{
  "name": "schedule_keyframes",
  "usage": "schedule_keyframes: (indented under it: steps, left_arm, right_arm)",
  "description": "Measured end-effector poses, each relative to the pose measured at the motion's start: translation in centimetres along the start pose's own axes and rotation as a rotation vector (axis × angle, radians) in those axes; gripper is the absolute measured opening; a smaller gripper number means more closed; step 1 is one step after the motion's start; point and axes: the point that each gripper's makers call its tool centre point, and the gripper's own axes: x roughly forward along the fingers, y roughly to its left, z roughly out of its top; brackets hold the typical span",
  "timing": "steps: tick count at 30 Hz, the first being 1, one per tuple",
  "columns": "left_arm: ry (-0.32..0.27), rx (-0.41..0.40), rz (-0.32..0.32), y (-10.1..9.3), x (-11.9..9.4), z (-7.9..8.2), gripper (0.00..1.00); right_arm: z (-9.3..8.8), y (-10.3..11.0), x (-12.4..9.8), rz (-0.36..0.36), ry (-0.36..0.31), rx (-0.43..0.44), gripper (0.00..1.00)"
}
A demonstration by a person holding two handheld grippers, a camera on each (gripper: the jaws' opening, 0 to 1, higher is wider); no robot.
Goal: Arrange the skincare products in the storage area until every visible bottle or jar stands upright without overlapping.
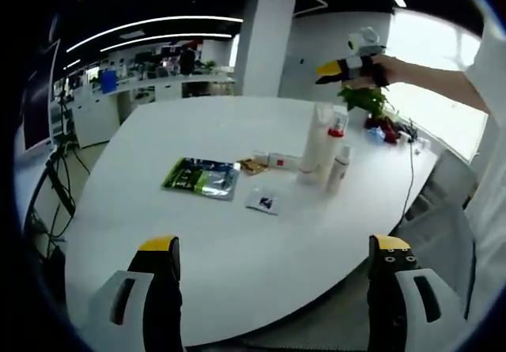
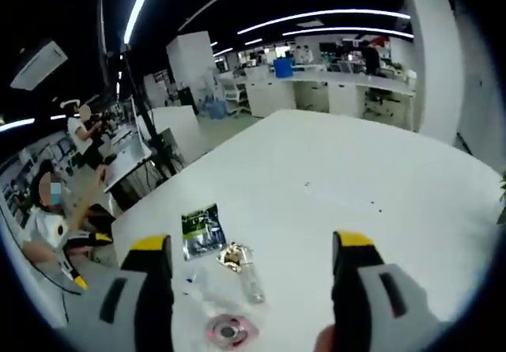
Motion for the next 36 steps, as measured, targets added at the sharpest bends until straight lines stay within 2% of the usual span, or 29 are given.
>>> schedule_keyframes:
  steps: [3,8,10,12,15,16,17,18,20,27,36]
  left_arm:
    - [-0.009,-0.012,0.006,0.2,-0.1,0.1,0.96]
    - [-0.005,-0.024,0.014,0.5,0.0,0.1,0.95]
    - [-0.004,-0.03,0.013,0.5,0.0,0.1,0.95]
    - [-0.003,-0.035,0.014,0.6,0.0,0.1,0.94]
    - [0.001,-0.041,0.02,0.7,0.0,0.0,0.94]
    - [0.002,-0.042,0.021,0.7,0.0,0.0,0.93]
    - [0.004,-0.043,0.023,0.7,0.0,0.0,0.93]
    - [0.005,-0.044,0.024,0.8,0.0,-0.1,0.93]
    - [0.004,-0.047,0.024,0.7,0.0,0.0,0.93]
    - [0.004,-0.061,0.028,0.9,0.0,0.0,0.92]
    - [-0.015,-0.086,0.03,1.1,-0.1,0.2,0.91]
  right_arm:
    - [-0.3,-0.9,1.6,0.004,0.022,0.005,0.8]
    - [-2.1,-1.7,4.6,0.032,0.114,-0.005,0.79]
    - [-3.4,-2.3,6.1,0.05,0.172,-0.04,0.78]
    - [-4.9,-2.4,7.5,0.057,0.24,-0.086,0.76]
    - [-7.3,-2.3,9.1,0.081,0.346,-0.211,0.72]
    - [-8.4,-2.0,9.6,0.113,0.399,-0.292,0.7]
    - [-9.1,-1.8,9.9,0.126,0.431,-0.344,0.68]
    - [-10.4,-2.0,10.3,0.125,0.494,-0.408,0.66]
    - [-12.2,-1.4,10.9,0.165,0.565,-0.454,0.66]
    - [-13.7,-0.5,12.9,0.219,0.609,-0.426,0.59]
    - [-15.5,-1.1,14.3,0.221,0.708,-0.474,0.49]
